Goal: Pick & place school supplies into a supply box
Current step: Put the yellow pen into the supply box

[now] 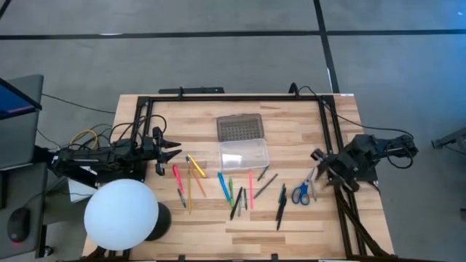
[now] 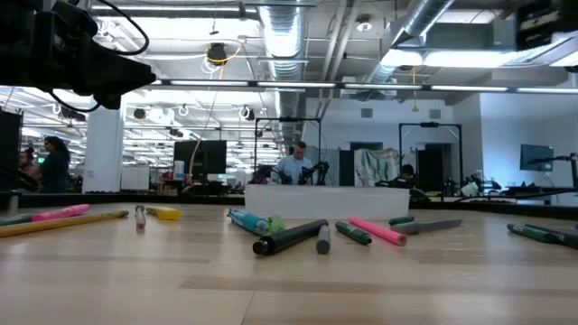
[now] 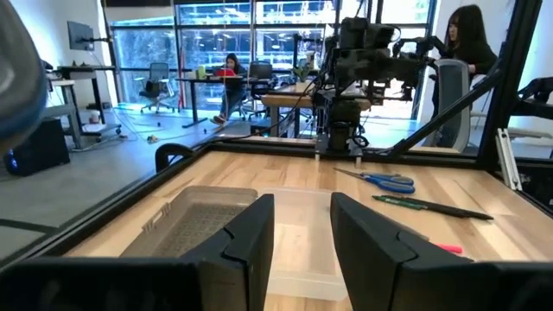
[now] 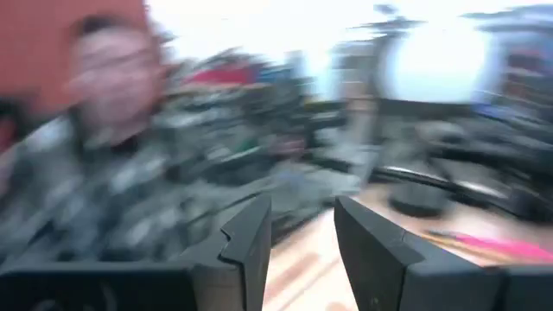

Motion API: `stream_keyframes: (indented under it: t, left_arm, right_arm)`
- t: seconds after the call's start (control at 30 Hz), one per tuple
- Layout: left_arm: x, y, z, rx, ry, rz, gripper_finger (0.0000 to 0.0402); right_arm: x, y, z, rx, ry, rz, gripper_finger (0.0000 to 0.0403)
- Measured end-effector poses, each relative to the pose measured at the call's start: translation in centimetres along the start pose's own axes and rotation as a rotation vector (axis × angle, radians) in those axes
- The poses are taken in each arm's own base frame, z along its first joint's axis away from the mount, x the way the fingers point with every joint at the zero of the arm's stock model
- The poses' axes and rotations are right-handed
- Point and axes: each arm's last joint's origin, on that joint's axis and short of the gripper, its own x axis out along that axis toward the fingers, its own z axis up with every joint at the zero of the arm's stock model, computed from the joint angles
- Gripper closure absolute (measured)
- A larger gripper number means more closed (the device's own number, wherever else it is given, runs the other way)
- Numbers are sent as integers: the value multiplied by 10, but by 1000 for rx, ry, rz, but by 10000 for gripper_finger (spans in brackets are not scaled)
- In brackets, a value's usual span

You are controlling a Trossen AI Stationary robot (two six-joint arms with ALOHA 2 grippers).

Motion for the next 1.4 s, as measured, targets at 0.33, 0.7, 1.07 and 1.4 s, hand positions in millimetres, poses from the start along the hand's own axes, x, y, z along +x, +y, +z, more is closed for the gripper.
stream_keyframes:
  t: [0.33,0.7,1.07,1.4]
  left_arm:
    - [0,0,0,-12,2,-2,290]
    - [0,0,0,2,3,-2,290]
    - [0,2,0,227,6,59,290]
    - [0,4,1,336,14,156,290]
  right_arm:
    - [-4,-15,-1,10,7,-462,280]
    - [-5,-15,8,8,-96,-464,280]
    - [-4,-15,8,63,-100,-448,280]
    - [-4,-14,9,52,-115,-453,281]
